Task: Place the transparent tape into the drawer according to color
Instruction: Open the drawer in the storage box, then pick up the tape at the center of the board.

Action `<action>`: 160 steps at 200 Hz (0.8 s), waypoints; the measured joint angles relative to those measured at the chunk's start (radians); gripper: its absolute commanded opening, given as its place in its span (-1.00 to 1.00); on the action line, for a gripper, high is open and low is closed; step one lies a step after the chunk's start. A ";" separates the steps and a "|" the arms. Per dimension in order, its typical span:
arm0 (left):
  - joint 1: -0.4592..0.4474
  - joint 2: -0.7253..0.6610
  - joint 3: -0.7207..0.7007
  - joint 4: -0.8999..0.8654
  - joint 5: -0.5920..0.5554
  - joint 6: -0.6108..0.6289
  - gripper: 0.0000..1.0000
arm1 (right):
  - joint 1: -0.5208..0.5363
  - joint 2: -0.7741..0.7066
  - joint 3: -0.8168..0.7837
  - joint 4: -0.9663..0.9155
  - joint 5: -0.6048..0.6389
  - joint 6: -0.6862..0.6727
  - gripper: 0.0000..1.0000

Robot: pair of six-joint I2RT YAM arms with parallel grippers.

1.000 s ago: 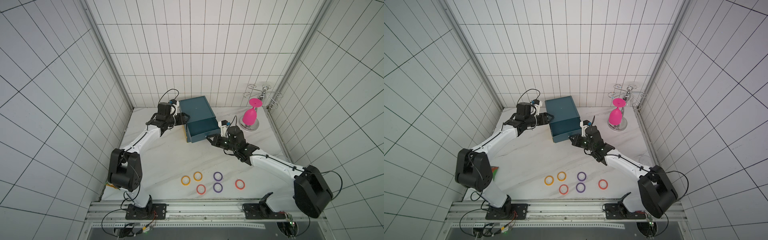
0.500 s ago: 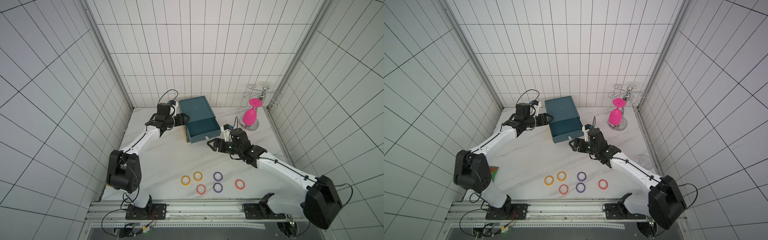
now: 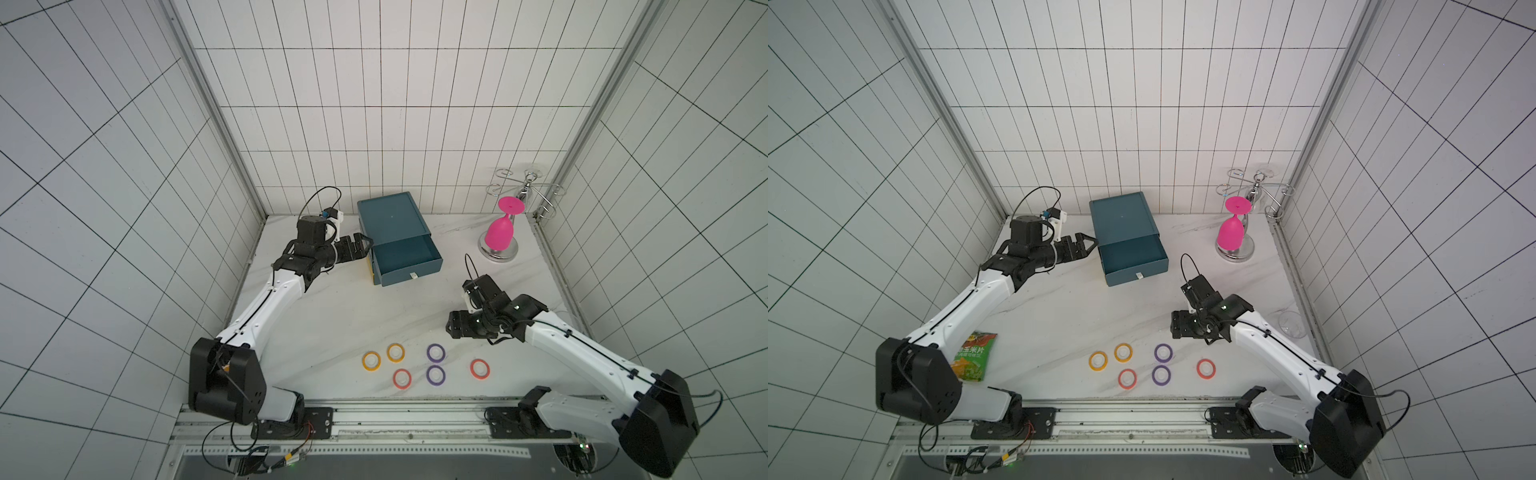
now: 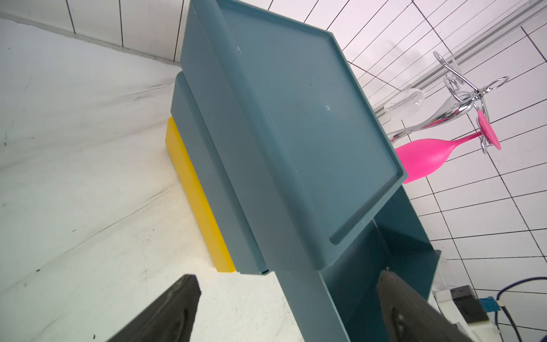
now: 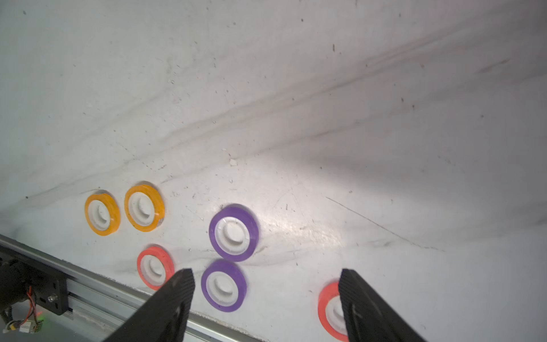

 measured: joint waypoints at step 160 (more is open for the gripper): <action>0.041 -0.179 -0.228 -0.084 -0.051 -0.007 0.96 | 0.161 0.115 -0.155 -0.051 0.138 0.163 0.05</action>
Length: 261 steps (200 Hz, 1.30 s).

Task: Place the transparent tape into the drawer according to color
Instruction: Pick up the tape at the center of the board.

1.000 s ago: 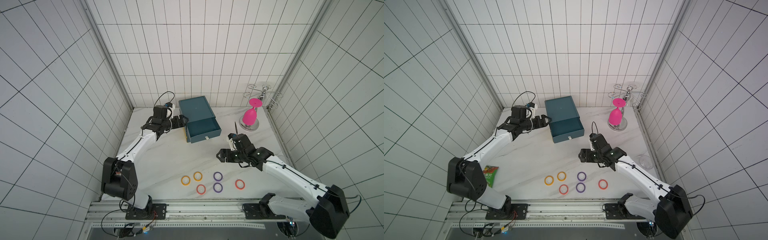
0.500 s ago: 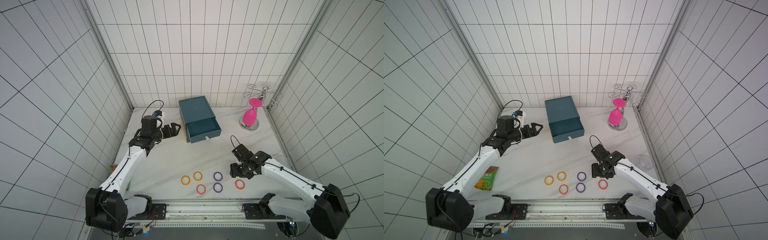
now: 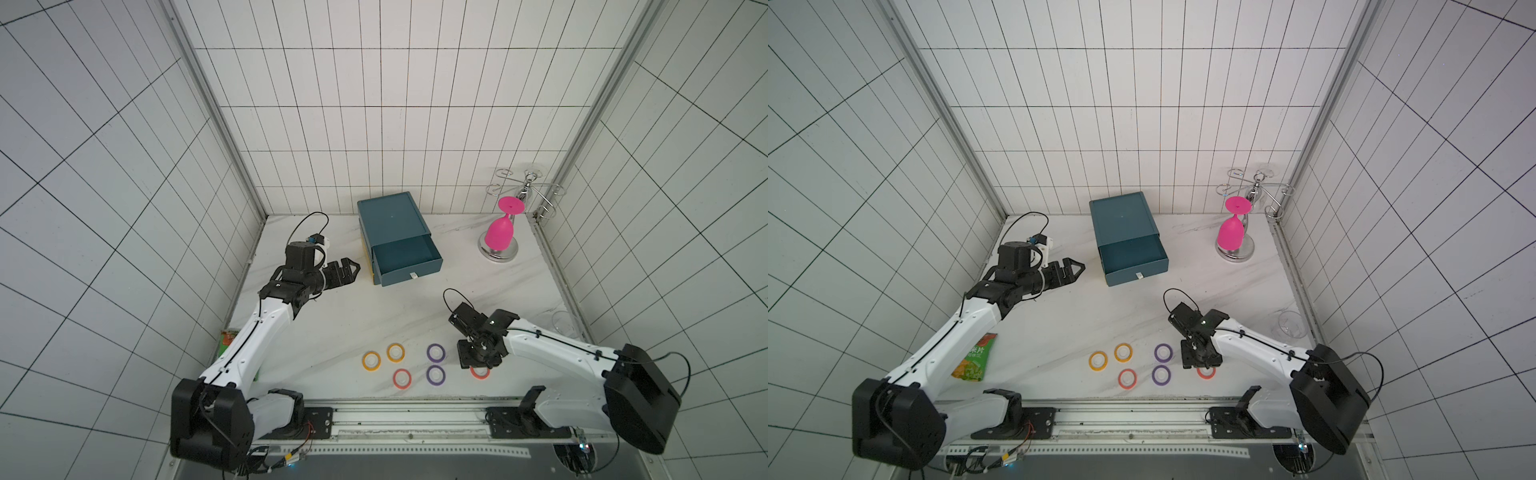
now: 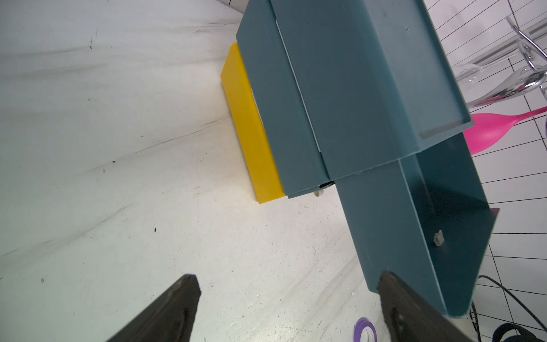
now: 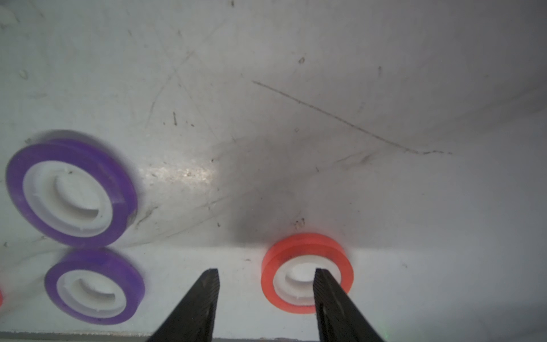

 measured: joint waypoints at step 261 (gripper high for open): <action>0.012 -0.007 -0.014 -0.023 0.009 0.000 0.96 | 0.048 0.060 -0.041 0.015 -0.039 0.058 -0.99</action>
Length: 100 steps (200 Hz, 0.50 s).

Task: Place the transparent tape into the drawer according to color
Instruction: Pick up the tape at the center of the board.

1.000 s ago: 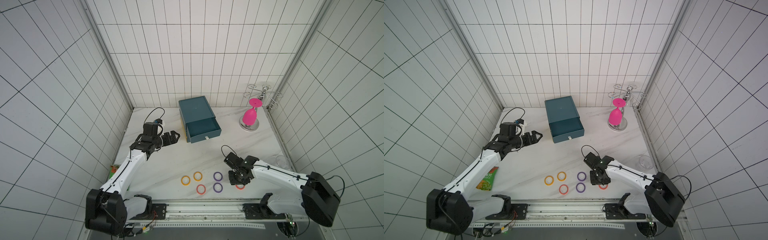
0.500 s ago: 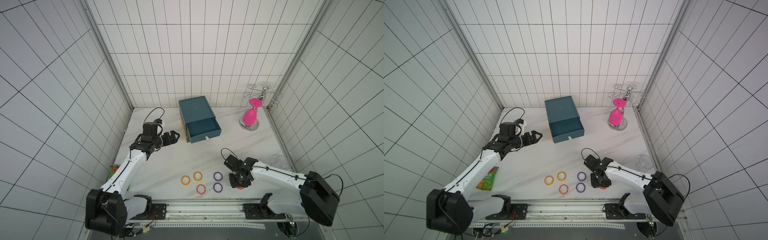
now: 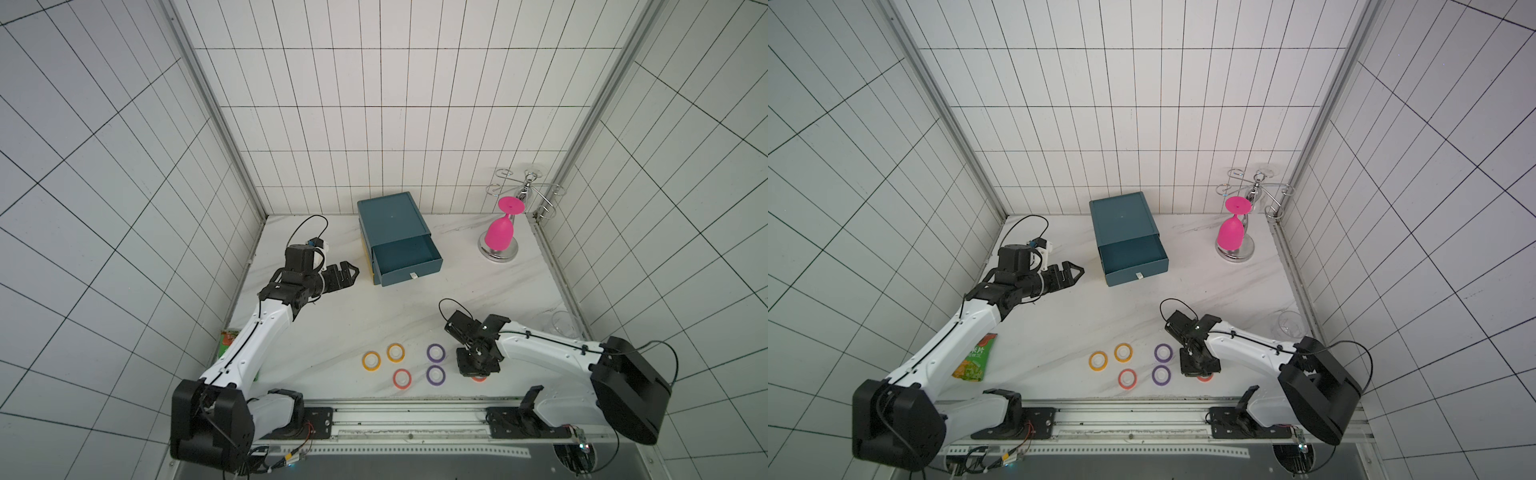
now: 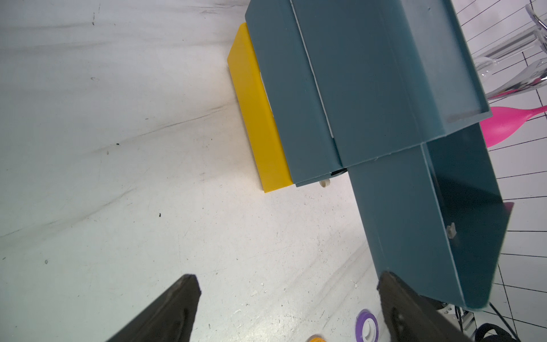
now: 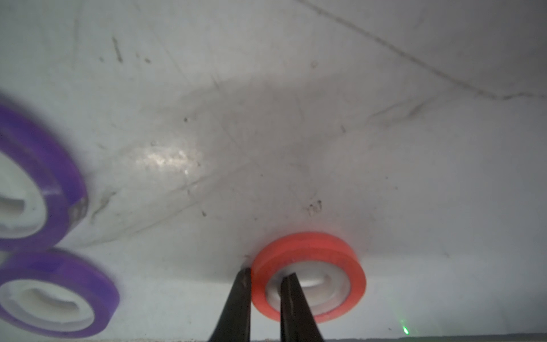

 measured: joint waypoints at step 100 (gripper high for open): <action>0.001 -0.019 -0.024 -0.014 0.003 0.000 0.95 | 0.000 -0.035 0.043 -0.056 0.066 -0.015 -1.00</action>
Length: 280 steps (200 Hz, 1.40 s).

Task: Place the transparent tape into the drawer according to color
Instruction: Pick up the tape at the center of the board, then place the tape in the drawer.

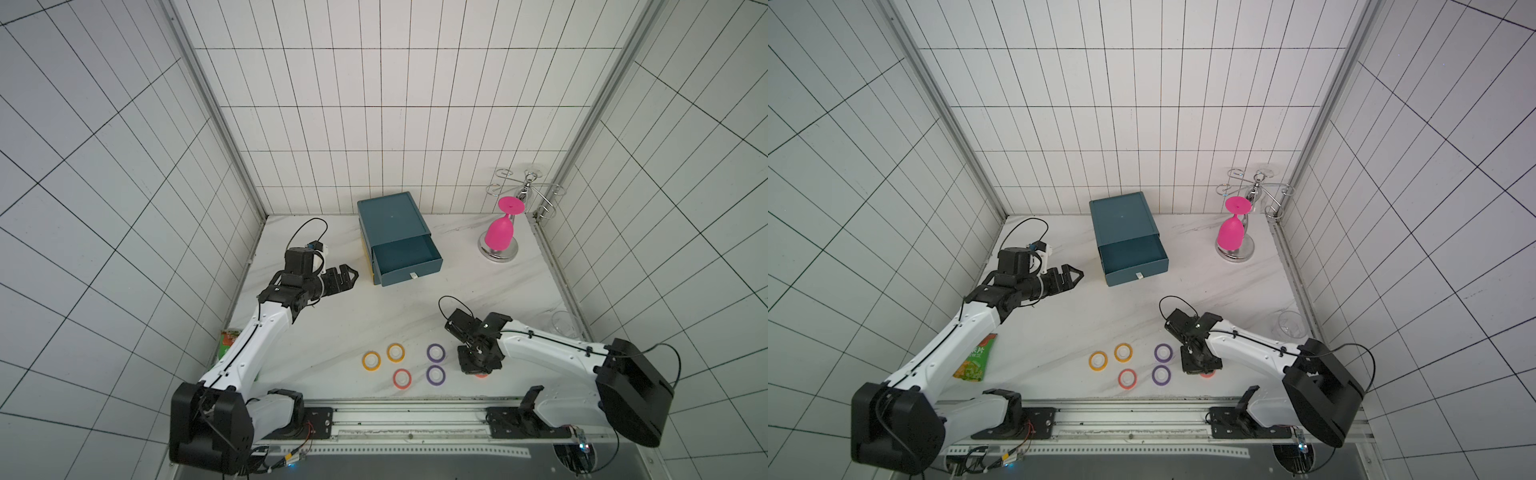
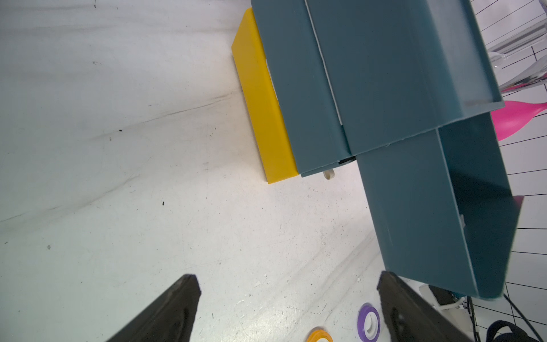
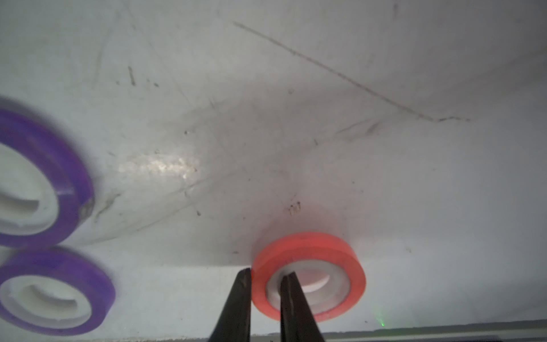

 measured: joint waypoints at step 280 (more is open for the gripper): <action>-0.150 -0.158 -0.211 -0.050 -0.045 -0.099 0.96 | -0.223 0.329 1.025 0.097 -0.052 -0.397 -1.00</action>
